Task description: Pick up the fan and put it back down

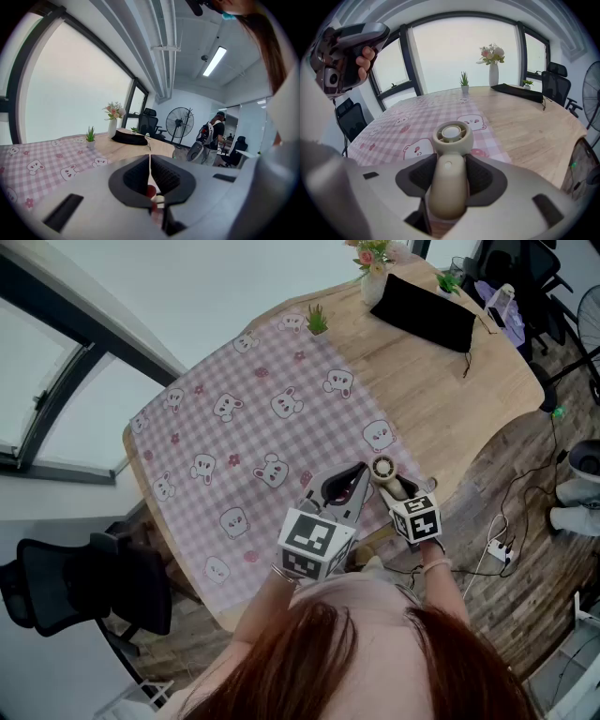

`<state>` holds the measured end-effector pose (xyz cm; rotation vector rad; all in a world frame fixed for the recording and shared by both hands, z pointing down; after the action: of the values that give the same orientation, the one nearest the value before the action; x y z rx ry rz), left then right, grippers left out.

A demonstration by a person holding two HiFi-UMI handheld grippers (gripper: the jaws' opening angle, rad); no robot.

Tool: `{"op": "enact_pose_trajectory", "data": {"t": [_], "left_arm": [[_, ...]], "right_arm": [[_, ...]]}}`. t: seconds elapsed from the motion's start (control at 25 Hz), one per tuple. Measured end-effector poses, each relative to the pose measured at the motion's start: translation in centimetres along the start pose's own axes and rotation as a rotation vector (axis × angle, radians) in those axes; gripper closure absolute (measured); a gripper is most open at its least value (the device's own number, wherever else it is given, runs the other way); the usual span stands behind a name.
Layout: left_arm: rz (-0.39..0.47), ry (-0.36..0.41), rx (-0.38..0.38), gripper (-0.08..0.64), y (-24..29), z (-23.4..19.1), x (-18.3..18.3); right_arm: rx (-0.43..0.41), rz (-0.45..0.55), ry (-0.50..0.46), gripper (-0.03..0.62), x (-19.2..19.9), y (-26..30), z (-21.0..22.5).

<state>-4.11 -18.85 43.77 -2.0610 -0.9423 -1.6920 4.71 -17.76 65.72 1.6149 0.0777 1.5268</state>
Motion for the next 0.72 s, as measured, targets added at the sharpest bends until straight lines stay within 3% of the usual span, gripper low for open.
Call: {"op": "enact_pose_trajectory", "data": {"t": [0.72], "left_arm": [[-0.02, -0.014, 0.002, 0.545, 0.6, -0.5, 0.6]], "right_arm": [[-0.013, -0.057, -0.055, 0.397, 1.1, 0.8, -0.1]]}}
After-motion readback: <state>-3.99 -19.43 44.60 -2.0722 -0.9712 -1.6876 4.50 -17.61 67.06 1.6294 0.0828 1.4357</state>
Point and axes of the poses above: the fingertips, and each gripper's own axes: y forward along the fingers, z to its right, x out of its underside, the point moved 1 cm from there along -y, backward along the fingers, and after that the axes turned 12 degrees about z, right-handed, at the moved point
